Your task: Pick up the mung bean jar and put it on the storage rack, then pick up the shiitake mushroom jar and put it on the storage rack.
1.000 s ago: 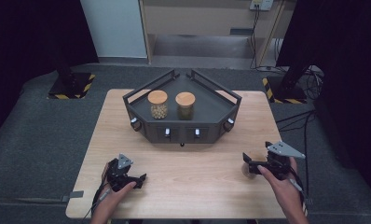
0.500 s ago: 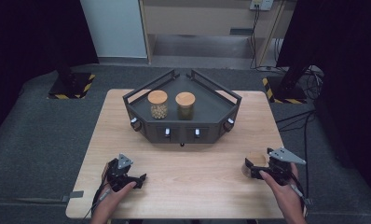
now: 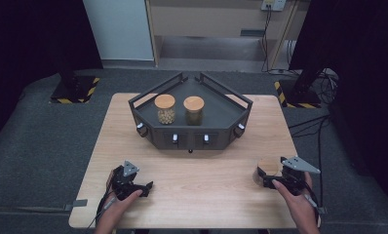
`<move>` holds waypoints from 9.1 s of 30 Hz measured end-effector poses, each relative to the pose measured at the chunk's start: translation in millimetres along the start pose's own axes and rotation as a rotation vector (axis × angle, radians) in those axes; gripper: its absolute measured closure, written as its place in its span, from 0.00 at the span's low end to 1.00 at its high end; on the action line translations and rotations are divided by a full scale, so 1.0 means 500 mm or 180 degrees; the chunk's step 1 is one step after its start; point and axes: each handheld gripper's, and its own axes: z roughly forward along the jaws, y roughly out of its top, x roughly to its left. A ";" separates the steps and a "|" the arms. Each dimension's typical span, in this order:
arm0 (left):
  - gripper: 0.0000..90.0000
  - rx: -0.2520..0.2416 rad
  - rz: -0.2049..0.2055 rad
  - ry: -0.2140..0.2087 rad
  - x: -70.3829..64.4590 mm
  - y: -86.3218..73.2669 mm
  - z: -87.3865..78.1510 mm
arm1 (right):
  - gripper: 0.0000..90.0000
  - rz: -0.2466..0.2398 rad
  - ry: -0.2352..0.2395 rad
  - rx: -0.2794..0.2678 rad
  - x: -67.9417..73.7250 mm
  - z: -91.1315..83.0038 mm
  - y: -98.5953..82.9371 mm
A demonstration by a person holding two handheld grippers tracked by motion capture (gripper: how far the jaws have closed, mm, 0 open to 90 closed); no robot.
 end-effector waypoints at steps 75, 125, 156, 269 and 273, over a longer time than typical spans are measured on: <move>0.00 -0.0002 -0.0002 0.0002 0.000 0.000 0.000 | 0.05 0.0134 -0.0026 0.0109 0.006 0.037 -0.059; 0.00 -0.0002 -0.0003 0.0004 -0.001 0.000 0.000 | 0.28 -0.0172 -0.0121 -0.0039 0.044 0.007 0.006; 0.00 -0.0002 -0.0003 0.0003 -0.001 0.000 0.000 | 0.28 -0.0254 -0.0029 -0.0036 0.055 -0.021 0.102; 0.00 -0.0002 0.0013 -0.0015 0.002 0.000 0.001 | 0.28 -0.0271 0.0082 -0.0143 0.119 0.239 0.406; 0.00 -0.0002 0.0013 -0.0015 0.002 0.000 0.001 | 0.28 -0.0272 0.0081 -0.0132 0.118 0.247 0.406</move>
